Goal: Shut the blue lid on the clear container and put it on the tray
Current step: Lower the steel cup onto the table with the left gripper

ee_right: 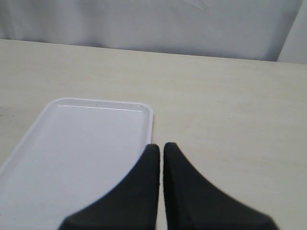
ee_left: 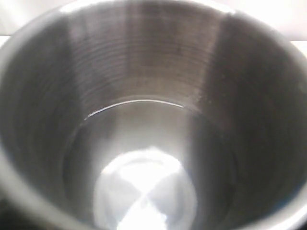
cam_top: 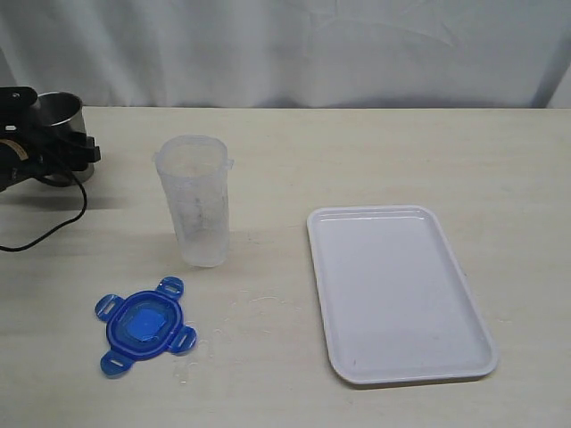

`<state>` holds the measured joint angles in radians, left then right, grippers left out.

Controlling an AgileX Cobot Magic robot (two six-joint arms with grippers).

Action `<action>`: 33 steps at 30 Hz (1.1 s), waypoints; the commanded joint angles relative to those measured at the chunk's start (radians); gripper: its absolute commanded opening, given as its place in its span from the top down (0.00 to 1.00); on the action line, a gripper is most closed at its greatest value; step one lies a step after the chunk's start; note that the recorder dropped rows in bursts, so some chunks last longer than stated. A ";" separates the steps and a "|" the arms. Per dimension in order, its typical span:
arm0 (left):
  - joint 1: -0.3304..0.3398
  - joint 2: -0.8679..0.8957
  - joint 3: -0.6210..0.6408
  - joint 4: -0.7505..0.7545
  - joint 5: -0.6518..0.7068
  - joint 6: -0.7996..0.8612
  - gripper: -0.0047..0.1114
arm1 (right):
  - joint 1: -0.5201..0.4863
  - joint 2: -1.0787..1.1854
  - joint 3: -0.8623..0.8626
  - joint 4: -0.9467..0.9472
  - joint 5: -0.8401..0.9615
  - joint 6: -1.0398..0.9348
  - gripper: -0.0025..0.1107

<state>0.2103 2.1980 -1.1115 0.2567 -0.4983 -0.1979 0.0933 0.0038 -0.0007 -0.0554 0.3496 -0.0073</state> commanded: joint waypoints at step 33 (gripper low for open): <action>0.004 -0.033 -0.012 0.061 0.052 -0.009 0.05 | -0.008 -0.004 0.001 0.000 -0.005 -0.003 0.94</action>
<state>0.2103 2.1724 -1.1194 0.2861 -0.4567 -0.2043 0.0933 0.0038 -0.0007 -0.0554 0.3496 -0.0073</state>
